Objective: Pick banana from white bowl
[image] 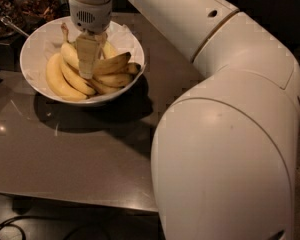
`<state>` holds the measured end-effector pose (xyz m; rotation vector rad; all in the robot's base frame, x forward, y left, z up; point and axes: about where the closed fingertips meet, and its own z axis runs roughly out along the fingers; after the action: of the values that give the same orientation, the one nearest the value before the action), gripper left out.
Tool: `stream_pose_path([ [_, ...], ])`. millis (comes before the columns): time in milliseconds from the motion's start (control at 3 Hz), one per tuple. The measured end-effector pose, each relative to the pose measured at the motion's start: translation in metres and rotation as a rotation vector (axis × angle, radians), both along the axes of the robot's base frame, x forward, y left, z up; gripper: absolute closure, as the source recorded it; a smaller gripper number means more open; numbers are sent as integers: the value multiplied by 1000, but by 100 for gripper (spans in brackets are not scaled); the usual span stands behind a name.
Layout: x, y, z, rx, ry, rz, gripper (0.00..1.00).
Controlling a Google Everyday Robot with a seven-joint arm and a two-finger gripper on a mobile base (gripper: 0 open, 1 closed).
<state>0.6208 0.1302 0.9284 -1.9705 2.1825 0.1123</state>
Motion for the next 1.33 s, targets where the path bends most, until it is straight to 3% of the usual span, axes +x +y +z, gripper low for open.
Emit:
stream_pose_path([
  [333,1,-1,-7,-8,16,-7,27],
  [667,1,-3,-13,-23,24,-8,45],
  [1333,1,-5,-16,-39,19,-9,93],
])
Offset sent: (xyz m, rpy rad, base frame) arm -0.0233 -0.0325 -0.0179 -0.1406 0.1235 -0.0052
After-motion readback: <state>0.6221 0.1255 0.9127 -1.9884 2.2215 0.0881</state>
